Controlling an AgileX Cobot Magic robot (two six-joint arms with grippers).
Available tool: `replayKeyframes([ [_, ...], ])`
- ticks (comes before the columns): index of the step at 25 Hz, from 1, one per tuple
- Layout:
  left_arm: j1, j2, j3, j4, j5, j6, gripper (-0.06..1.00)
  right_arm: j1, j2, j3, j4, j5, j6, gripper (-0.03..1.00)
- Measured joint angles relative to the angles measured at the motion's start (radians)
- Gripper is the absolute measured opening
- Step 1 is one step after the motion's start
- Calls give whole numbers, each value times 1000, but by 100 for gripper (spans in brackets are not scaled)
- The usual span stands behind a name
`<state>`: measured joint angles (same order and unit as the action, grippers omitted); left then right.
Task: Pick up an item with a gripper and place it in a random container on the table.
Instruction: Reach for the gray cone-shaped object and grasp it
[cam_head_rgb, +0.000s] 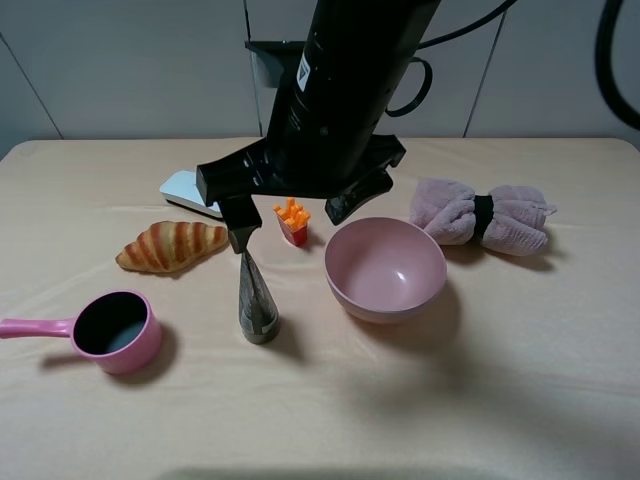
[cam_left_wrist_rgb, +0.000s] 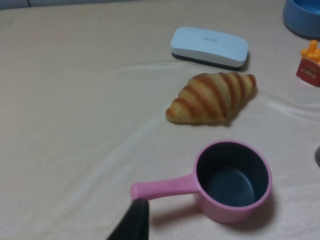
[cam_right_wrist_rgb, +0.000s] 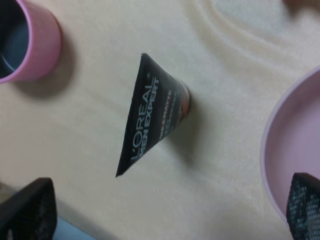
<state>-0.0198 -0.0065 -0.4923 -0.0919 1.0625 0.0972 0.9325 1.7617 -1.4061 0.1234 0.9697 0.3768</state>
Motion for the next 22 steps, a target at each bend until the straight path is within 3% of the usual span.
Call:
replayKeyframes([
  [22, 0, 0, 0, 0, 0, 1, 100, 12, 182, 0, 33, -152, 15, 69],
])
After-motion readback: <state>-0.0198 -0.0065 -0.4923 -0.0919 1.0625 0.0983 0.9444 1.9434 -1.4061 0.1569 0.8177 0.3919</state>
